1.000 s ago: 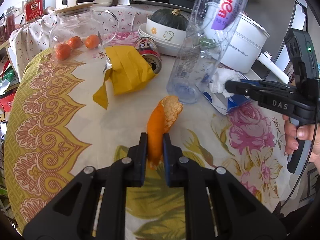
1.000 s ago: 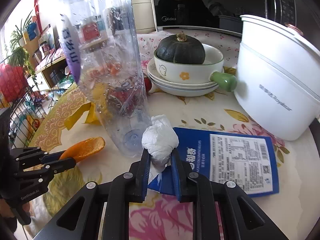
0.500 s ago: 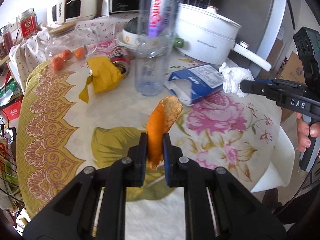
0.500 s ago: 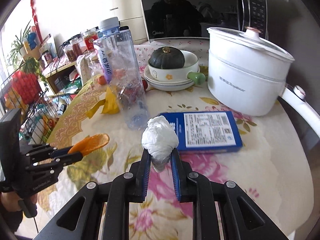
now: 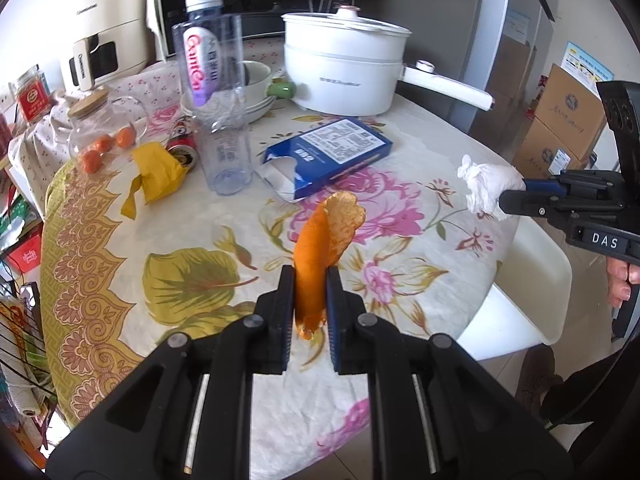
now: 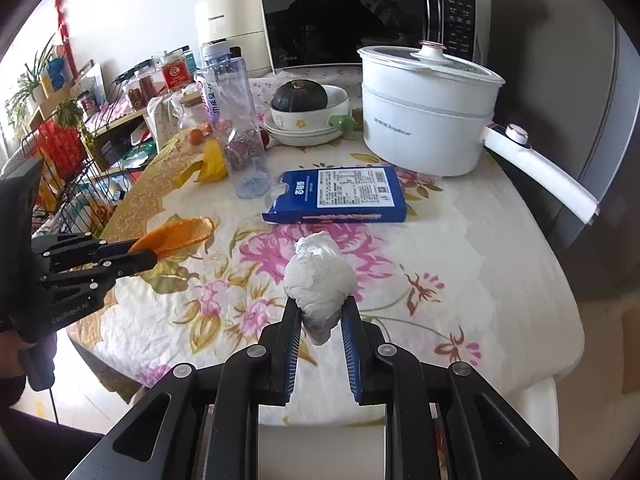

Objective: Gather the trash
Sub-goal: 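Carry the orange peel and tissue ball over the white bin with both tools, then open the left tool to drop the peel while the right tool releases the tissue into the bin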

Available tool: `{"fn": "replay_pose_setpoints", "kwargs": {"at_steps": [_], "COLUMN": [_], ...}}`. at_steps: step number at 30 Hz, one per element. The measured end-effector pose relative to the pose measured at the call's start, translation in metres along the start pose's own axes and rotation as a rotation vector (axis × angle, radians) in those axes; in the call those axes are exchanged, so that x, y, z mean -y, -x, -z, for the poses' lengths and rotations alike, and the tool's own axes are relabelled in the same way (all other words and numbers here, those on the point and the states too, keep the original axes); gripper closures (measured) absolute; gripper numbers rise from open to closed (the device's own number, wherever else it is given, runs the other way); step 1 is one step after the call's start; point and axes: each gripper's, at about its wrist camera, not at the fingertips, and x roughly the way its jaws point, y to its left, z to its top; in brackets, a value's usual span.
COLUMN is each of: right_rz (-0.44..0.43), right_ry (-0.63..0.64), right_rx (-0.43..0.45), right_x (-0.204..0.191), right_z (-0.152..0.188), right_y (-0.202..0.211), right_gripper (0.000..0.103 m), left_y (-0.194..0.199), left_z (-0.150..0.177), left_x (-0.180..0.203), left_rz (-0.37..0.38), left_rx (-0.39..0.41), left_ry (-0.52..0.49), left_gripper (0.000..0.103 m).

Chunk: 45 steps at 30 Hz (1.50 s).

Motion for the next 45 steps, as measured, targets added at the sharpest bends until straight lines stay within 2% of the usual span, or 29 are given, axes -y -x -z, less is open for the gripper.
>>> {"fn": "replay_pose_setpoints", "kwargs": {"at_steps": [8,13,19,26,45], "right_rz": [0.04,0.027,0.065,0.104,0.186], "right_ry": [-0.058,-0.11,-0.166,-0.245,-0.335], "right_rx": [-0.023,-0.003,-0.06,-0.157,-0.23], "right_x": [0.029,0.048,0.072,0.099,0.165], "right_z": [0.036,0.051,0.074,0.1,0.155], "right_y": [0.032,0.049,0.057,0.061,0.084], "right_gripper": [0.082,0.082,0.082,0.082,0.082], "left_y": [0.013,0.017,0.015,0.003,-0.05], "left_z": [-0.001,0.0,0.005,0.009,0.004], "left_x": [0.039,0.062,0.085,0.114,0.226], "left_rz": [0.015,0.026,0.038,0.08,0.195], "left_rx": [-0.005,-0.003,-0.012,-0.052,-0.119], "left_ry": [-0.064,-0.095,-0.123,-0.142,-0.302], "left_gripper": [0.087,0.087,0.087,0.087,0.087]}}
